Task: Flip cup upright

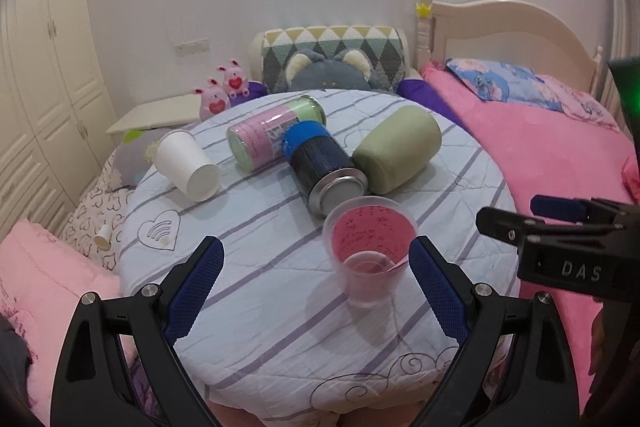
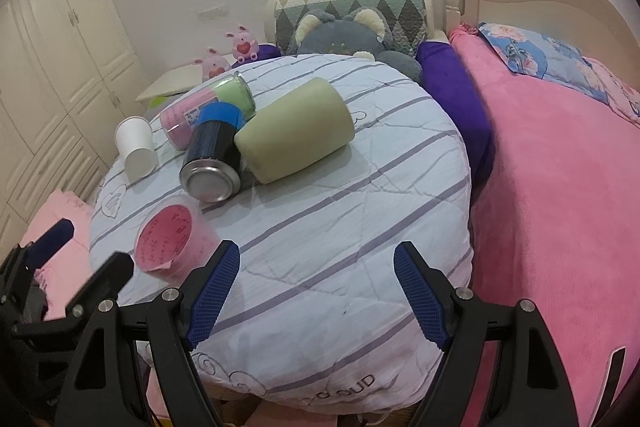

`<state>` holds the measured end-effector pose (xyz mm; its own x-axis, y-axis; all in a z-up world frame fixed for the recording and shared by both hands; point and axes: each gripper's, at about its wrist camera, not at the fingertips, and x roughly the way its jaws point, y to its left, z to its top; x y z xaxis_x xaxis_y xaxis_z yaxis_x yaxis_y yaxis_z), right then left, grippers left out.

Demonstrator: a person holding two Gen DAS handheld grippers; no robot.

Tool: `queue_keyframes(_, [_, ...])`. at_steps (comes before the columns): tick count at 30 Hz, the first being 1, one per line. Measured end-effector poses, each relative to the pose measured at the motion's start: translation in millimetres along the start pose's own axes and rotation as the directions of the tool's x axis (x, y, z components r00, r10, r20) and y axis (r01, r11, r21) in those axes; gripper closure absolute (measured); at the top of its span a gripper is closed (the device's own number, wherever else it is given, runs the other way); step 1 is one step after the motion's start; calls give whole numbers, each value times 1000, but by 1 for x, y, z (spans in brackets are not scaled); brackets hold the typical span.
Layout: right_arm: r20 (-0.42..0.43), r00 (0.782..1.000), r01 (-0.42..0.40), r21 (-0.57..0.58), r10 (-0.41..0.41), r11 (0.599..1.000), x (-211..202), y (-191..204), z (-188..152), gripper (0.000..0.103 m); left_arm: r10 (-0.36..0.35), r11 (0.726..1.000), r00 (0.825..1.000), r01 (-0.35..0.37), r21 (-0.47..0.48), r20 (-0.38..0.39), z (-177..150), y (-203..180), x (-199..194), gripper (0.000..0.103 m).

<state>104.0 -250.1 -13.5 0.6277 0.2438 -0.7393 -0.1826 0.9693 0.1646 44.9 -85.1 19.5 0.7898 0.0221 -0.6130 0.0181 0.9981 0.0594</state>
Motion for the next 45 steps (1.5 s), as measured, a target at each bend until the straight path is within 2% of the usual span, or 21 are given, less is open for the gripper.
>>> queue_keyframes(4, [32,999,6,10,-7,1000,-5,9,-12,22,0,1000,1000,0,4,24,-5,9,-4,8])
queue_keyframes(9, [85,996,-34,26,31,999,-13,23,-26,22,-27,1000,999,27,-5,46,-11,23,-6,8])
queue_keyframes(16, [190,982,-14,2,14,1000,-25,43,-43,22,-18,1000,993,18,4,117,-15,40,-13,8])
queue_keyframes(26, [333,942,51,-50,-32,997,-33,63,-61,22,-15,1000,971,17,-5,239,-24,55,-21,8])
queue_keyframes(29, [379,924,66,-49,-43,997,-36,67,-67,22,-27,1000,964,30,-9,266,-28,58,-23,8])
queue_keyframes(34, [455,885,140,-63,-97,988,-40,77,-74,22,-13,1000,959,17,-10,284,-34,62,-22,8])
queue_keyframes(39, [491,864,165,-70,-110,984,-40,81,-80,22,-38,999,952,48,-25,305,-39,66,-21,8])
queue_keyframes(45, [523,843,186,-67,-124,980,-39,83,-85,22,-18,1000,937,25,-16,348,-45,64,-20,8])
